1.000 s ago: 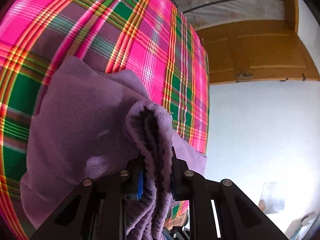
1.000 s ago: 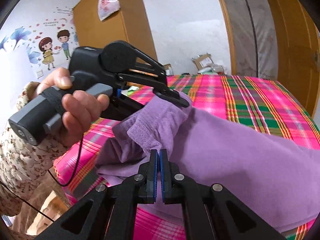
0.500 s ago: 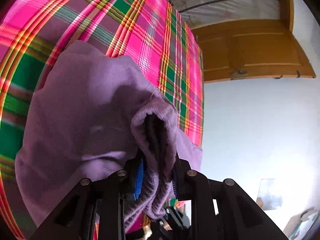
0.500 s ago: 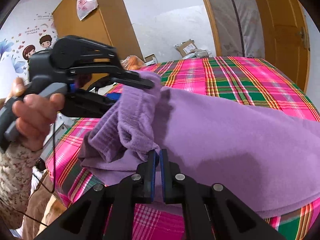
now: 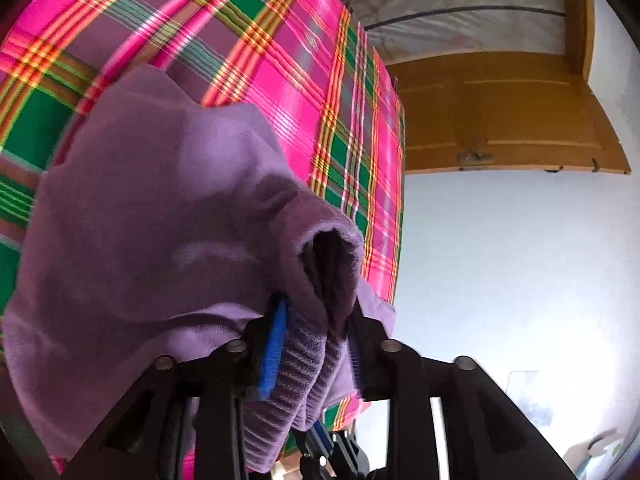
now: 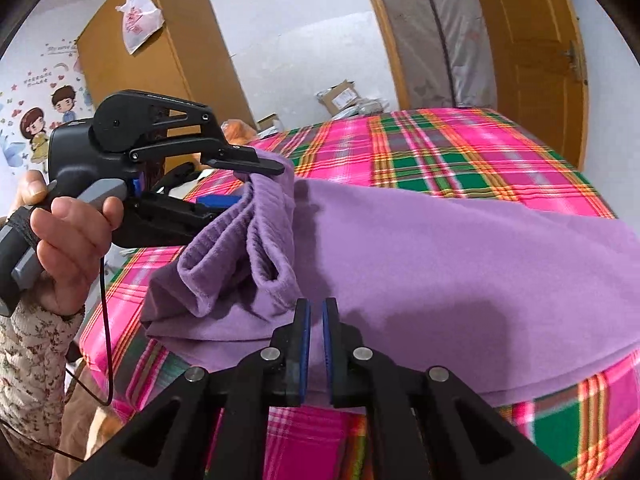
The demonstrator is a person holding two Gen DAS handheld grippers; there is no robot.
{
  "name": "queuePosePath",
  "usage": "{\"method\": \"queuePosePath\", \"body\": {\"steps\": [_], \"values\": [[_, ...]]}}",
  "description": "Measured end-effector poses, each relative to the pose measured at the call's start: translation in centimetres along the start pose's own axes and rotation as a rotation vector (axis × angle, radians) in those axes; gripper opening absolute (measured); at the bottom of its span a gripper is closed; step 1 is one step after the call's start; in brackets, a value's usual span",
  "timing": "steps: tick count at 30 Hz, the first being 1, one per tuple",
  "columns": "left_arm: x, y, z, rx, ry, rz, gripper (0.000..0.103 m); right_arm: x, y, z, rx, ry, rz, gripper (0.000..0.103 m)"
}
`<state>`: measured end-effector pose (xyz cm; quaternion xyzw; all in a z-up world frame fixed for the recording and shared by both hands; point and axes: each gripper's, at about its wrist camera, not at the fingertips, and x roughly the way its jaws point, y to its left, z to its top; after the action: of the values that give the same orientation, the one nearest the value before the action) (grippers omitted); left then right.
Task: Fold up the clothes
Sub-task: 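Lay the held end onto the sweatshirt and open the left gripper, then lift the sweatshirt edge with the right gripper and fold it over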
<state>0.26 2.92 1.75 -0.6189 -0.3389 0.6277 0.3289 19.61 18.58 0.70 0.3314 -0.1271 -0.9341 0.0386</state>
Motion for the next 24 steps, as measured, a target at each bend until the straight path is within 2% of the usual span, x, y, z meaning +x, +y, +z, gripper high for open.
{"method": "queuePosePath", "body": {"steps": [8, 10, 12, 14, 17, 19, 22, 24], "values": [[-0.3, -0.6, -1.3, 0.042, 0.056, -0.040, 0.039, -1.0, -0.3, 0.4, 0.025, -0.047, -0.014, 0.007], [-1.1, -0.4, -1.8, 0.061, 0.057, -0.033, 0.039, -1.4, -0.3, 0.4, 0.034, -0.061, 0.002, 0.015], [-2.2, 0.0, -2.5, 0.084, 0.048, -0.029, 0.039, -1.3, -0.6, 0.7, 0.057, -0.055, 0.060, 0.024], [-4.6, 1.2, -3.6, 0.119, -0.003, 0.004, 0.039, -0.9, -0.8, 1.0, 0.080, -0.045, 0.121, 0.035], [-8.2, 3.6, -5.0, 0.108, -0.126, 0.065, 0.040, 0.0, -0.9, 1.4, 0.115, -0.027, 0.206, 0.042], [-10.4, 5.5, -5.8, 0.079, -0.205, 0.074, 0.040, 1.1, -0.9, 1.8, 0.149, 0.002, 0.253, 0.044], [-12.1, 7.7, -6.9, 0.039, -0.263, 0.079, 0.040, 2.8, -0.6, 2.0, 0.151, 0.056, 0.259, 0.044], [-11.8, 8.3, -7.5, 0.021, -0.279, 0.094, 0.040, 3.8, -0.1, 2.1, 0.132, 0.084, 0.258, 0.044]]}}
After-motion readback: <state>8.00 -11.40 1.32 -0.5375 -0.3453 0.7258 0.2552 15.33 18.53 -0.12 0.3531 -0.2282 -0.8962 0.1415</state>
